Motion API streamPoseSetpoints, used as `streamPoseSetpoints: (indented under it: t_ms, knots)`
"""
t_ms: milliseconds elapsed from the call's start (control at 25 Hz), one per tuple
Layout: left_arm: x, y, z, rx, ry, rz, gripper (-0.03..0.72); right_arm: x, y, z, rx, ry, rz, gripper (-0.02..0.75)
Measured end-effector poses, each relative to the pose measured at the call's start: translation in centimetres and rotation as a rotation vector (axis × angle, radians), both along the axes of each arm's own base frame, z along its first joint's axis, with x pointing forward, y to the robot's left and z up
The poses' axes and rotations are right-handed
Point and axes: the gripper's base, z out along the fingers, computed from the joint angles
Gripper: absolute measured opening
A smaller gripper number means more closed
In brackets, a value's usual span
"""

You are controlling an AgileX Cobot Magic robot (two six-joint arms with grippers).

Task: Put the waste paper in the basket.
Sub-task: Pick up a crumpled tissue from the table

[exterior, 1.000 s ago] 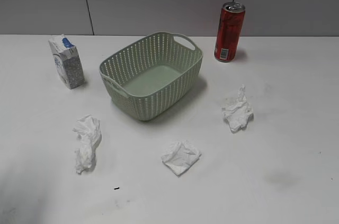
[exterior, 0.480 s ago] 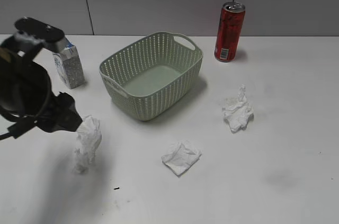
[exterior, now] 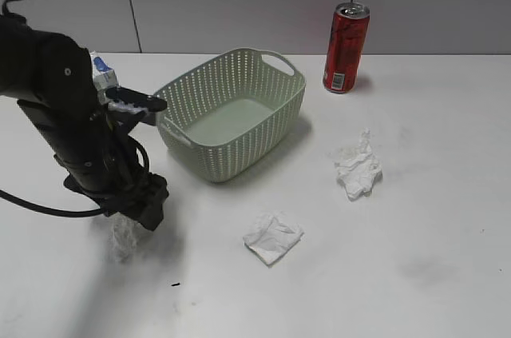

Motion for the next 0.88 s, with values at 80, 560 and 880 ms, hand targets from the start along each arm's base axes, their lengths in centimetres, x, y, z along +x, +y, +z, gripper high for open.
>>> streamPoseSetpoints:
  t_ms: [80, 560, 880]
  knots:
    - [0.0, 0.0, -0.9, 0.016, 0.031, 0.002, 0.587, 0.0, 0.0, 0.0, 0.0, 0.0, 0.0, 0.571]
    - [0.2, 0.0, -1.5, 0.037, 0.037, -0.011, 0.061, 0.0, 0.0, 0.0, 0.001, 0.001, 0.0, 0.571]
    - [0.0, 0.2, 2.0, -0.008, -0.052, -0.012, 0.005, 0.0, 0.0, 0.0, 0.001, 0.001, 0.0, 0.571]
